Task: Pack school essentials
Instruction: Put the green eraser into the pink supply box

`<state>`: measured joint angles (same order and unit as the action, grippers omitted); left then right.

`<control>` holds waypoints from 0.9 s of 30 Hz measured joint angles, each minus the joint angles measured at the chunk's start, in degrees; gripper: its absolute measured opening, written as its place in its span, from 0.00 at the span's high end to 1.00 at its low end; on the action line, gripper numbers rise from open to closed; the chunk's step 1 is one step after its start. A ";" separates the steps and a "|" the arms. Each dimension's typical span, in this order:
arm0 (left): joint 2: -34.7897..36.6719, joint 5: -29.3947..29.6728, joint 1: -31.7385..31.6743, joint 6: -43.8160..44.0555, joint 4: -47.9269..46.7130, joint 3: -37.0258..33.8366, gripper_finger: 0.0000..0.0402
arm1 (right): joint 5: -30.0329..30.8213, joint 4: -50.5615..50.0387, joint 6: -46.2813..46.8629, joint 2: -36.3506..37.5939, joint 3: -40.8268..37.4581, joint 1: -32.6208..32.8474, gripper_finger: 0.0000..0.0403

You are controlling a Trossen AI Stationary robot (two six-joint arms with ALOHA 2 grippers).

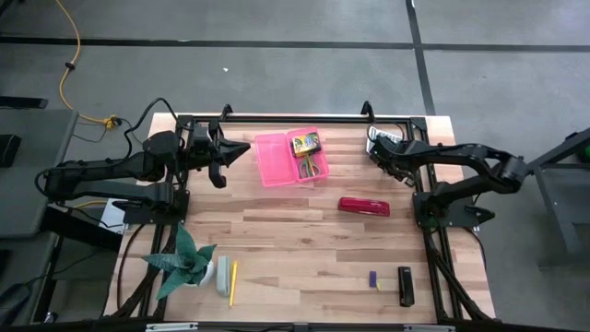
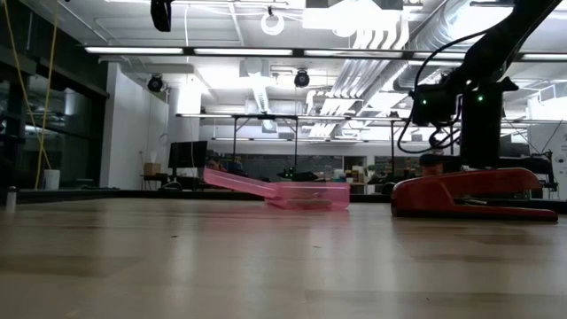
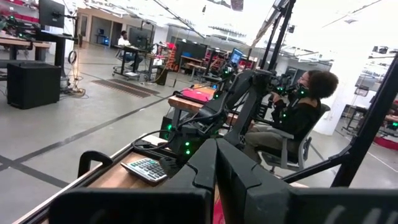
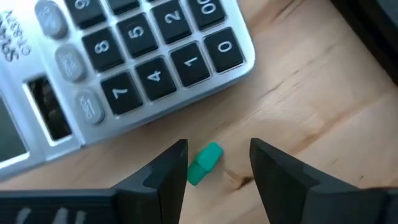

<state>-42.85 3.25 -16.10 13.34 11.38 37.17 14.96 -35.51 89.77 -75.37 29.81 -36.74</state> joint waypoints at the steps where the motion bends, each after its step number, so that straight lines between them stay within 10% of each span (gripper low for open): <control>1: 0.00 -0.03 0.00 0.00 0.00 -0.02 1.00 | 0.00 0.20 1.14 -0.41 0.06 0.01 0.59; 27: 0.00 -1.16 0.00 -0.02 0.00 -0.02 1.00 | -4.72 0.27 3.68 -1.41 1.30 -0.49 0.80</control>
<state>-42.85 2.09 -16.10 13.32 11.38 37.15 10.23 -35.24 93.45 -76.77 31.11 -37.23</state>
